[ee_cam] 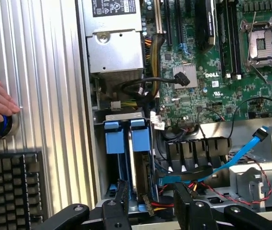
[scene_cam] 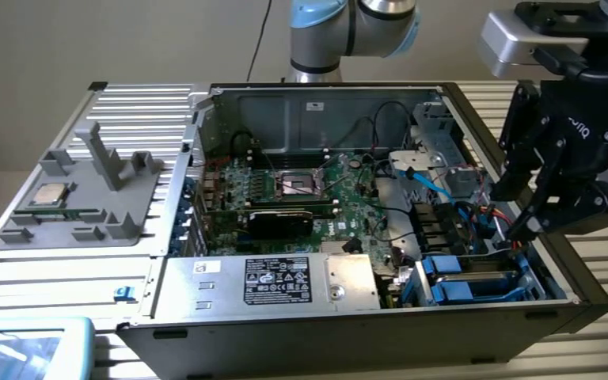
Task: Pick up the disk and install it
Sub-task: 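Insert the first disk wire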
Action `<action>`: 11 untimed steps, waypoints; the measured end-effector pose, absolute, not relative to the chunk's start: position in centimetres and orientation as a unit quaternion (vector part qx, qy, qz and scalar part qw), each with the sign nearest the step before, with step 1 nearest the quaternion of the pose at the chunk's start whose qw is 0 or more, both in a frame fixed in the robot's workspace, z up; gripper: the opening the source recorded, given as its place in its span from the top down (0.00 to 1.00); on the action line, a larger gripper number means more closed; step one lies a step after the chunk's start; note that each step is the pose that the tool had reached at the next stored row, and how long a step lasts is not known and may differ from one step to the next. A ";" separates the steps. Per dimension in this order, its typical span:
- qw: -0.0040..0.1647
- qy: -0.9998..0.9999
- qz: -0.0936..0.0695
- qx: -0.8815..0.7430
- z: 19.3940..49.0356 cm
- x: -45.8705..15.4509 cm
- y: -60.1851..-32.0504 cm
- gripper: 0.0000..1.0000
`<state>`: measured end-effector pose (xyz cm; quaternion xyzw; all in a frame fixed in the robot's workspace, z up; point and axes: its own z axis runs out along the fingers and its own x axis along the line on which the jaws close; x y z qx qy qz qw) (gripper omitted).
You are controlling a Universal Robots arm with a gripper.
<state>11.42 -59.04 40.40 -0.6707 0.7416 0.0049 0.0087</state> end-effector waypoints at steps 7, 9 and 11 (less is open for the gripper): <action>0.011 0.726 0.007 -0.687 40.4 12.3 -59.0 0.50; 0.011 0.723 0.007 -0.691 40.4 12.8 -59.0 0.50; 0.011 0.720 0.008 -0.694 40.4 13.4 -59.0 0.50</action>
